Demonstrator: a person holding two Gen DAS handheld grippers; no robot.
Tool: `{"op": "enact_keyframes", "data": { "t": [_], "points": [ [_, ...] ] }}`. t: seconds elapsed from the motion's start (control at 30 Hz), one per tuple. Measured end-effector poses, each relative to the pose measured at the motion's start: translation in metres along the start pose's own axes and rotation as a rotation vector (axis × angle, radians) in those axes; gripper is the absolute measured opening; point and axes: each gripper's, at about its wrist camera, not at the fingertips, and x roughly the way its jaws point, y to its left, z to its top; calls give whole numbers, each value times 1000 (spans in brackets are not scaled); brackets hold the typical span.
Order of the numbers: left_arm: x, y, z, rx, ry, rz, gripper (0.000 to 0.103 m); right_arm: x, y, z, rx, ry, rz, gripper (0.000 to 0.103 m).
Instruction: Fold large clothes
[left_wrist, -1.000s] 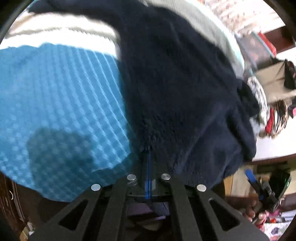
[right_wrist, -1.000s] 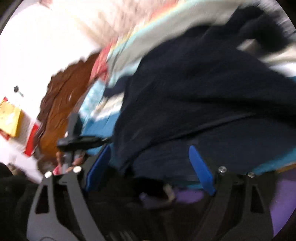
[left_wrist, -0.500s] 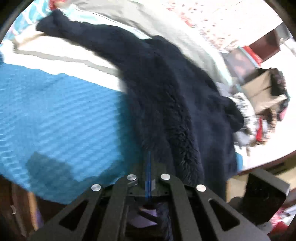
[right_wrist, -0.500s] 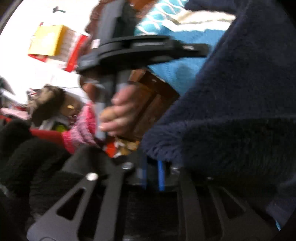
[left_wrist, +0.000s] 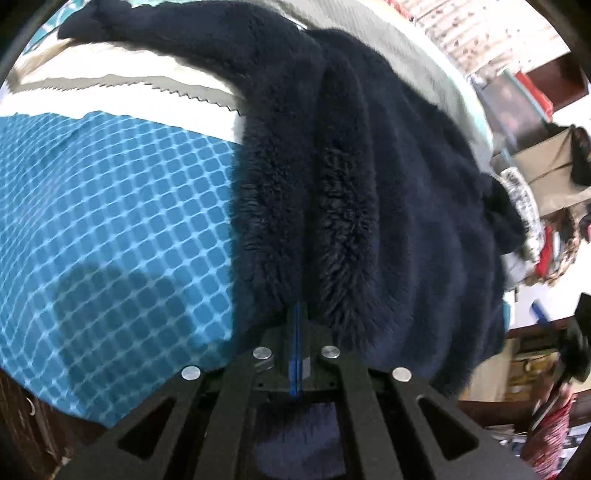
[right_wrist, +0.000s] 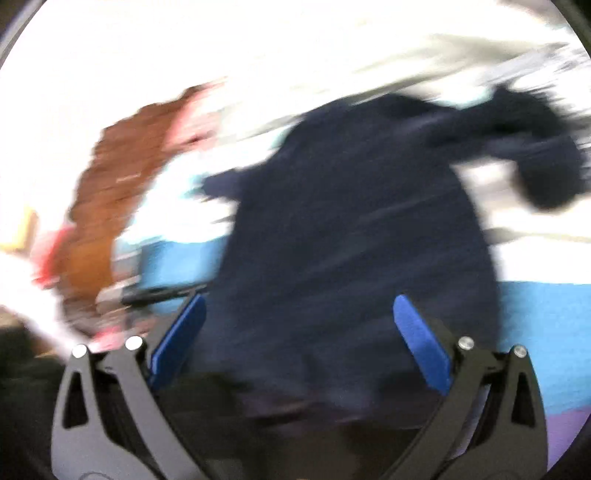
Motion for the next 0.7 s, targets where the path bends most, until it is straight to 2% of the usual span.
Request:
{"op": "enact_keyframes", "data": {
  "t": [0.03, 0.07, 0.13, 0.17, 0.2, 0.23, 0.27, 0.33, 0.43, 0.5, 0.57, 0.6, 0.63, 0.7],
  "points": [
    [4, 0, 2, 2, 7, 10, 27, 0, -22, 1, 19, 0, -90, 98],
    [10, -1, 3, 1, 17, 15, 27, 5, -46, 0, 61, 19, -144, 98],
    [16, -2, 8, -16, 20, 0, 27, 16, -78, -11, 182, 59, -122, 98],
    [19, -2, 9, -20, 15, -11, 27, 29, -94, -20, 263, 100, -75, 90],
    [18, 0, 12, -23, 10, -16, 27, 39, -100, -25, 299, 138, -35, 51],
    [17, 1, 17, -32, 1, -15, 27, 49, -99, -32, 334, 180, 31, 33],
    [16, -4, 22, -39, -3, -22, 27, 48, -89, -38, 344, 176, 73, 20],
    [-10, -6, 39, -41, -60, -54, 27, 26, -64, -43, 294, 133, 130, 17],
    [-64, -6, 58, -5, -168, -35, 27, -12, -42, -56, 260, 100, 197, 16],
    [-80, 0, 63, 14, -175, 2, 27, -22, -40, -79, 272, 168, 132, 14],
    [-80, 3, 64, 30, -171, 58, 27, -10, -54, -114, 311, 301, -10, 14],
    [-73, -2, 68, 32, -165, 84, 27, -7, -64, -127, 340, 327, -64, 14],
    [-65, 2, 70, 26, -150, 122, 27, -4, -71, -131, 381, 309, -81, 14],
    [-53, 13, 75, -12, -114, 147, 27, -23, -98, -127, 510, 156, -88, 17]
  ]
}}
